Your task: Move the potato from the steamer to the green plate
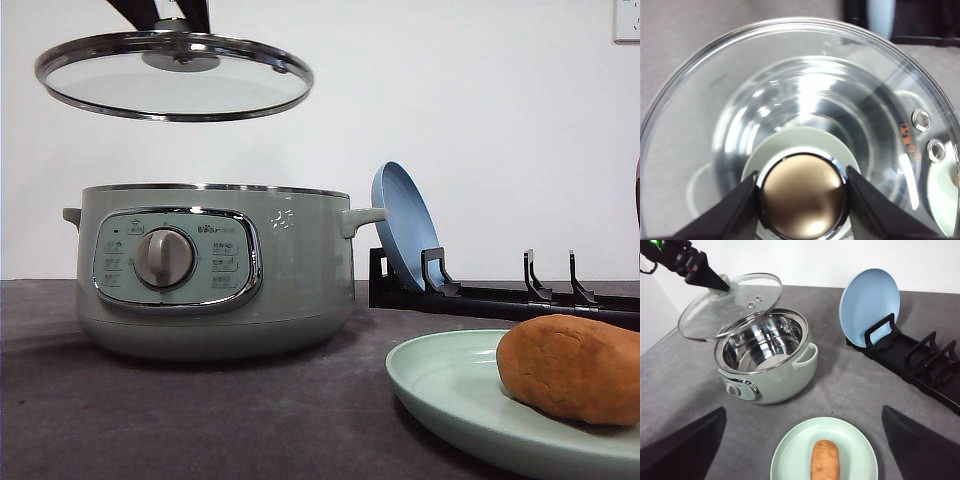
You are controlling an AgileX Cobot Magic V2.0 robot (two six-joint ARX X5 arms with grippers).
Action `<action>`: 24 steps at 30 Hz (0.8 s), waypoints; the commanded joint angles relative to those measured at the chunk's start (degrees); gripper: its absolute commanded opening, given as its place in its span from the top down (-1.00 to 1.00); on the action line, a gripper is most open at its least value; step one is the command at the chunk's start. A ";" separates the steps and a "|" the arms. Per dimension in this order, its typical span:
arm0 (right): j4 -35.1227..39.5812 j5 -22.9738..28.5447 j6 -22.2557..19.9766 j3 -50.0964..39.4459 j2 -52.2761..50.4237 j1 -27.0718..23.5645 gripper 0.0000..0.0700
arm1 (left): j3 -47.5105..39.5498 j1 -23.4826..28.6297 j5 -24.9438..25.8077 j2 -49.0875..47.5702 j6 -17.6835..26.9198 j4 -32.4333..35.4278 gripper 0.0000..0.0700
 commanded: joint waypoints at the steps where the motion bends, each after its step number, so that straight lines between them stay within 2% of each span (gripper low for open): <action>1: 0.22 0.20 0.63 0.83 0.37 0.33 -0.80 | 0.39 -0.68 0.20 -0.65 -0.31 1.83 0.96; 13: 0.22 0.21 0.63 0.83 0.37 0.33 -0.80 | -7.87 -3.42 0.20 -0.65 -0.27 5.67 0.96; 24: 0.22 0.22 0.61 0.83 0.37 0.33 -0.80 | -15.30 -3.46 0.17 -0.61 -0.27 12.22 0.96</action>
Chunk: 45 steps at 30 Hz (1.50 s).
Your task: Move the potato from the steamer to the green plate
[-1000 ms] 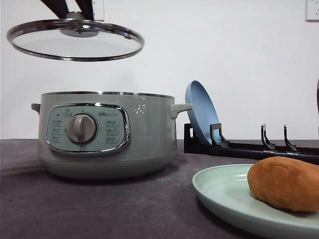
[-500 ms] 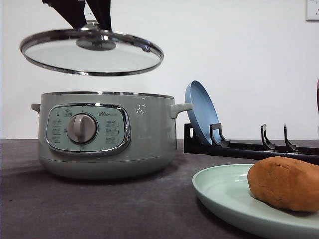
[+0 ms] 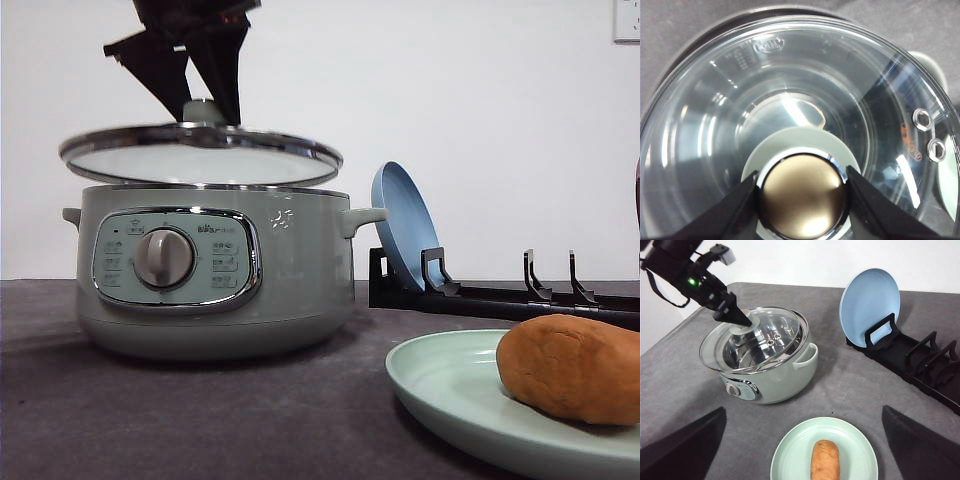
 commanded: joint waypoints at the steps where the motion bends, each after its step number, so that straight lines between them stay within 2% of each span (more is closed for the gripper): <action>1: 0.22 0.22 0.61 0.83 0.37 0.33 -0.80 | 0.69 -0.26 0.19 -0.42 -0.27 2.31 0.96; 16: 0.26 0.24 0.63 0.83 0.37 0.33 -0.80 | -1.46 -0.26 -0.32 -0.41 -0.05 7.50 0.96; 45: 0.23 0.24 0.61 0.83 0.37 0.33 -0.80 | -1.46 -0.28 -1.38 2.29 1.25 7.98 0.96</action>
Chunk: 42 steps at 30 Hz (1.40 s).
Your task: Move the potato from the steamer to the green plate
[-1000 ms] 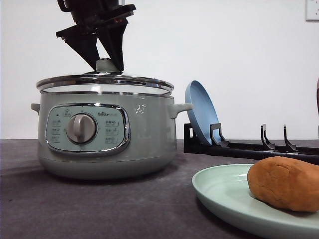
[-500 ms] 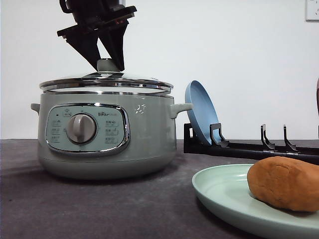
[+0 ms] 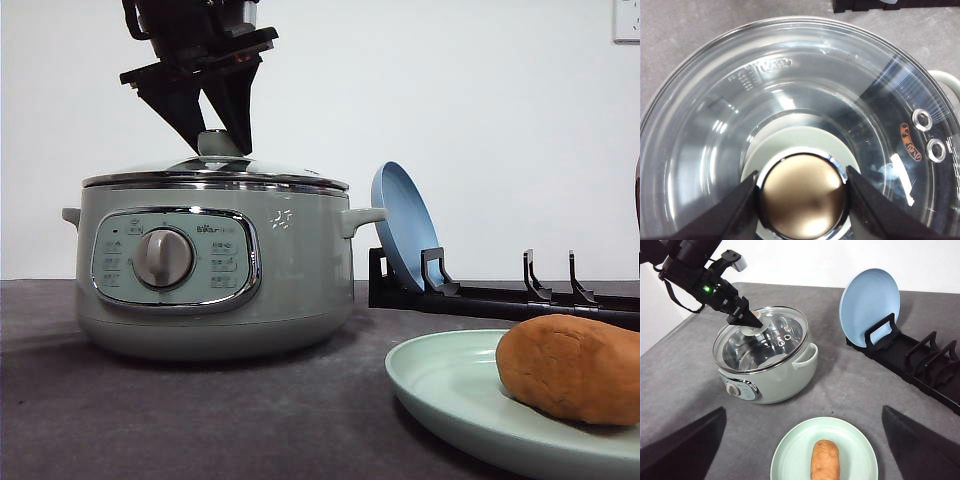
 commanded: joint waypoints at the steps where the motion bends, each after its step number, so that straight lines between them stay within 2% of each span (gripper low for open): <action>1: 0.22 0.24 0.61 0.83 0.37 0.33 -0.80 | 1.46 -0.24 0.28 0.74 0.83 0.46 0.96; 8: 0.22 0.24 0.59 0.83 0.37 0.33 -0.80 | 1.46 -0.22 0.28 0.74 3.86 -2.28 0.96; 20: 0.20 0.22 0.61 0.83 0.37 0.33 -0.80 | 1.46 -0.22 0.30 0.74 4.09 -2.61 0.90; 22: 0.20 0.24 0.61 0.83 0.37 0.33 -0.80 | 1.46 -0.22 0.30 0.74 4.09 -2.37 0.70; 27: 0.22 0.24 0.60 0.83 0.37 0.33 -0.80 | 1.79 -0.22 0.30 0.73 2.62 -0.78 -0.47; 28: 0.22 0.24 0.59 0.83 0.37 0.33 -0.80 | 2.11 -0.22 0.30 0.72 2.55 -0.80 -0.65; 30: 0.22 0.24 0.59 0.83 0.37 0.33 -0.80 | 3.13 -0.22 0.29 0.68 2.26 -1.22 -0.87; 33: 0.21 0.22 0.59 0.83 0.37 0.33 -0.80 | 5.80 -0.11 0.30 0.41 1.44 -3.25 -1.00; 39: 0.18 0.23 0.56 0.83 0.37 0.33 -0.80 | 12.94 -0.13 0.31 -0.51 1.04 -11.64 -1.00; 42: 0.12 0.22 0.20 0.83 0.37 0.33 -0.80 | 13.79 -0.13 0.37 -2.42 0.80 -13.91 -1.00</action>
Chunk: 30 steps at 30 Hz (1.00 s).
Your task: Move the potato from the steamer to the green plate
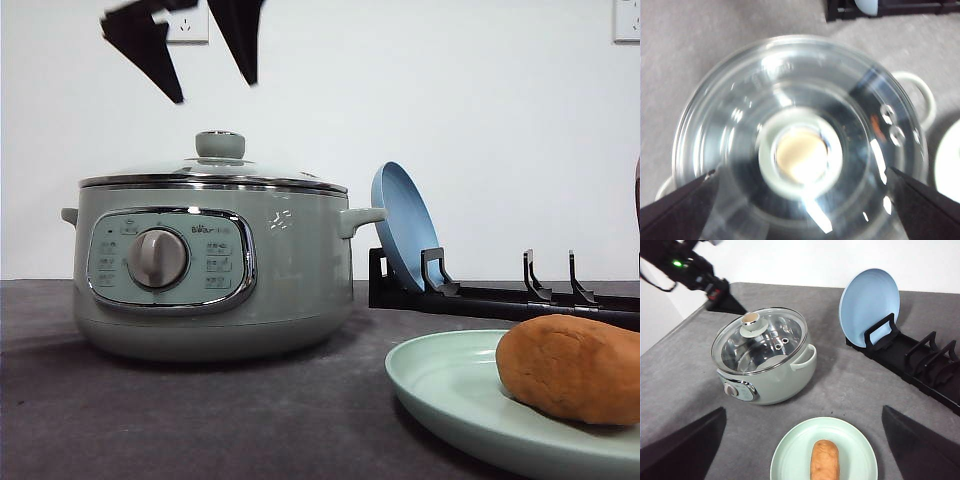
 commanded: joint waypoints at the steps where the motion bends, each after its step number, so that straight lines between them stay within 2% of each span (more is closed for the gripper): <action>1: 0.10 0.22 0.06 0.83 0.37 0.33 -0.80 | 1.86 -0.17 0.20 -1.22 -0.52 -0.36 -1.00; 9: -0.64 0.24 -1.31 0.83 0.37 0.33 -0.80 | 1.72 -0.15 0.26 -9.73 -0.54 -4.12 -1.00; 14: -0.69 0.22 -2.29 0.83 0.37 0.33 -0.80 | -1.93 -0.15 1.77 -18.05 0.08 -2.89 -1.00; 19: -0.72 0.20 -2.47 0.83 0.37 0.33 -0.80 | -12.54 -0.15 3.46 -29.16 -0.28 2.08 -1.00; 25: -0.72 0.17 -3.10 0.83 0.35 0.35 -0.80 | -28.97 -0.17 5.29 -44.97 -0.61 11.83 -1.00; 30: -0.72 -0.07 -4.32 0.83 0.37 0.35 -0.80 | -41.84 -0.15 9.74 -57.42 -2.14 16.75 -1.00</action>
